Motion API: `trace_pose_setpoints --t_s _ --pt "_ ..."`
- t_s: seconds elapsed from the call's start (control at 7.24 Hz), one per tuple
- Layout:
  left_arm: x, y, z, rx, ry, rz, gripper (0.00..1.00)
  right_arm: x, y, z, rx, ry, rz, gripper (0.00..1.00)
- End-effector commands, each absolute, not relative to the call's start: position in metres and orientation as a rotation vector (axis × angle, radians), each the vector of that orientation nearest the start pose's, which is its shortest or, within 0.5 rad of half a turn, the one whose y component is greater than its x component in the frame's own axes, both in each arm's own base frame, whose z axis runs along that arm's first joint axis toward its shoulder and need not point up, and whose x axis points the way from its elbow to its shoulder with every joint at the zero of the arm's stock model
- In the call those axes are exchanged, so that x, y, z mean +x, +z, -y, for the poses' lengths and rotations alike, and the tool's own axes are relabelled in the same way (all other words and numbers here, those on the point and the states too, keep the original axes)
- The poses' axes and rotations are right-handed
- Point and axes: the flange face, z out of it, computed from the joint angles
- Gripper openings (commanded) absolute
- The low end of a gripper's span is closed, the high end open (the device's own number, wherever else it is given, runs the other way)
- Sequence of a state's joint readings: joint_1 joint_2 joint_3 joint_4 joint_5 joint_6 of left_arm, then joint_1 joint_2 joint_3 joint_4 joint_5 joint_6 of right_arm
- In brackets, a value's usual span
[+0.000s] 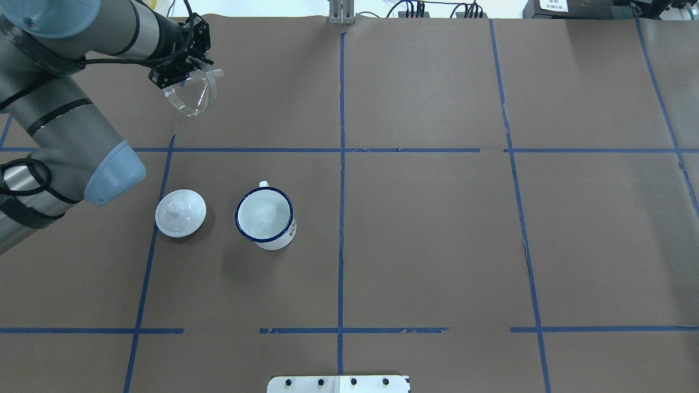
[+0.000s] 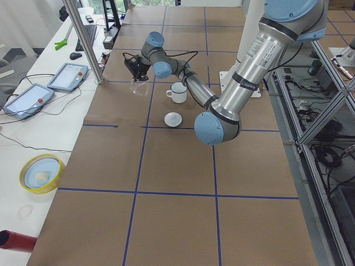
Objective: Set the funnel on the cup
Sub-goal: 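Lift the funnel with the left gripper and carry it over the mug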
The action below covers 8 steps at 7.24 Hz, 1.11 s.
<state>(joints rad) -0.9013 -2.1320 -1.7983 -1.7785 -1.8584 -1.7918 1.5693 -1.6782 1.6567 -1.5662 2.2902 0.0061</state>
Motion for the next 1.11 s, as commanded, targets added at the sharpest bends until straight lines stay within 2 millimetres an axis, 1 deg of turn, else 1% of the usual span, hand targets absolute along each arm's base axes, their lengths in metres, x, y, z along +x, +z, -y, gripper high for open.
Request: trace_pose_setpoints --t_s 0.0,0.14,0.28,0.41,0.55,0.83,0.97 --pt "0.302 0.180 0.525 0.073 -0.726 -0.907 0.00 0.067 0.670 0.445 -0.019 0.010 0.719 1.00" --pt "0.344 0.171 0.494 0.042 -0.612 -0.834 0.00 0.067 0.670 0.445 -0.019 0.010 0.719 1.00" --pt "0.382 0.152 0.465 0.054 -0.510 -0.728 0.00 0.067 0.670 0.445 -0.019 0.010 0.719 1.00" --pt "0.447 0.136 0.410 0.083 -0.402 -0.631 0.00 0.067 0.670 0.445 -0.019 0.010 0.719 1.00" --pt "0.475 0.124 0.382 0.098 -0.351 -0.591 0.00 0.067 0.670 0.445 -0.019 0.010 0.719 1.00" --pt "0.508 0.121 0.374 0.124 -0.323 -0.528 0.00 0.067 0.670 0.445 -0.019 0.010 0.719 1.00" --pt "0.510 0.117 0.376 0.134 -0.312 -0.527 0.00 0.067 0.670 0.445 -0.019 0.010 0.719 1.00"
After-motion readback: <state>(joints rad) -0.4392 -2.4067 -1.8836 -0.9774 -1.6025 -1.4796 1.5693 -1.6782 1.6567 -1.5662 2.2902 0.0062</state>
